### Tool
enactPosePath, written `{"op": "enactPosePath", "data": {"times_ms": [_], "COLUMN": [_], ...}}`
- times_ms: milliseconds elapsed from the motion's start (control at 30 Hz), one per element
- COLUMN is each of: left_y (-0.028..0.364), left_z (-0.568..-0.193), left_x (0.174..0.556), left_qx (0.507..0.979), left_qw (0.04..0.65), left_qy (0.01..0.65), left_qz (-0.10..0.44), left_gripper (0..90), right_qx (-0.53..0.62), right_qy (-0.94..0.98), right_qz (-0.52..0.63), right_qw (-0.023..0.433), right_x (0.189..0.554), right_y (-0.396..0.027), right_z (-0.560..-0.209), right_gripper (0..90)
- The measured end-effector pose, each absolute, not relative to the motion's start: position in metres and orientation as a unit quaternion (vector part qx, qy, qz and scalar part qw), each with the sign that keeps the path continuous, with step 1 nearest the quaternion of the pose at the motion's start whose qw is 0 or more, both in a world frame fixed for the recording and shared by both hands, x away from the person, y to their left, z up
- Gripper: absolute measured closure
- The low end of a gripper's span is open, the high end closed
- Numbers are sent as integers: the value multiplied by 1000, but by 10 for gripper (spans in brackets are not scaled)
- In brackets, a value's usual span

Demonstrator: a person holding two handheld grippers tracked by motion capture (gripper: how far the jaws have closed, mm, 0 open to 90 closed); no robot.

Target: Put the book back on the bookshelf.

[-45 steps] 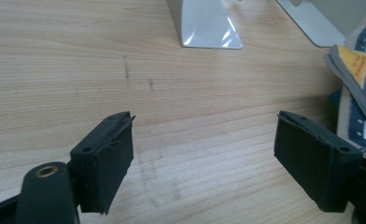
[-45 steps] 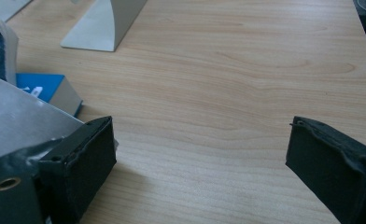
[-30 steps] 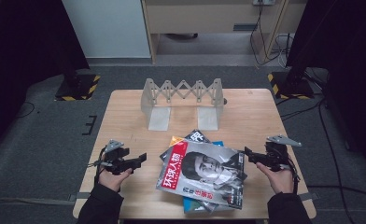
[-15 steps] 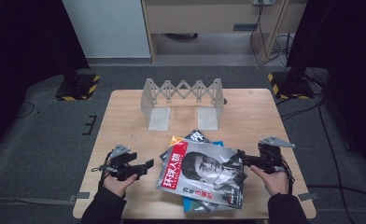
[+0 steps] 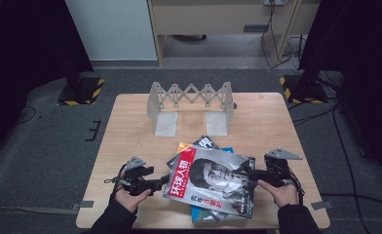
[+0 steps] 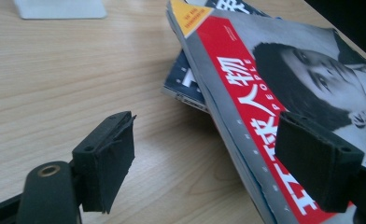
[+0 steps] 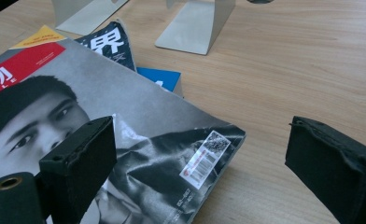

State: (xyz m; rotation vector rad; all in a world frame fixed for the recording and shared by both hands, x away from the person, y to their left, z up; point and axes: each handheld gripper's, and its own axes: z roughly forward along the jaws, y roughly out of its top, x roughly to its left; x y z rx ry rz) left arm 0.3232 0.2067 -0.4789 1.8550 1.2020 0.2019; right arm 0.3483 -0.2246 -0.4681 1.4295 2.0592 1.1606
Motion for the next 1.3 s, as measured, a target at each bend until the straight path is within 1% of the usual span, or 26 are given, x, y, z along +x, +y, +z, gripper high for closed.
{"op": "enactPosePath", "data": {"times_ms": [433, 500, 1033, 1200, 1300], "left_y": [184, 181, 172, 172, 172], "left_z": [-490, -493, -504, -507, -510], "left_x": [319, 320, 325, 326, 329], "left_qx": [775, 775, 768, 760, 755], "left_qw": [422, 423, 440, 446, 451], "left_qy": [468, 469, 465, 471, 472], "left_qz": [51, 33, -19, -40, -64], "left_gripper": [197, 196, 184, 187, 208], "right_qx": [496, 496, 498, 500, 499], "right_qy": [750, 752, 759, 758, 758], "right_qz": [403, 400, 391, 394, 395], "right_qw": [170, 168, 150, 145, 142], "right_x": [340, 339, 339, 339, 339], "right_y": [-212, -211, -207, -206, -206], "right_z": [-480, -482, -492, -493, -493], "right_gripper": [80, 80, 72, 71, 70]}}
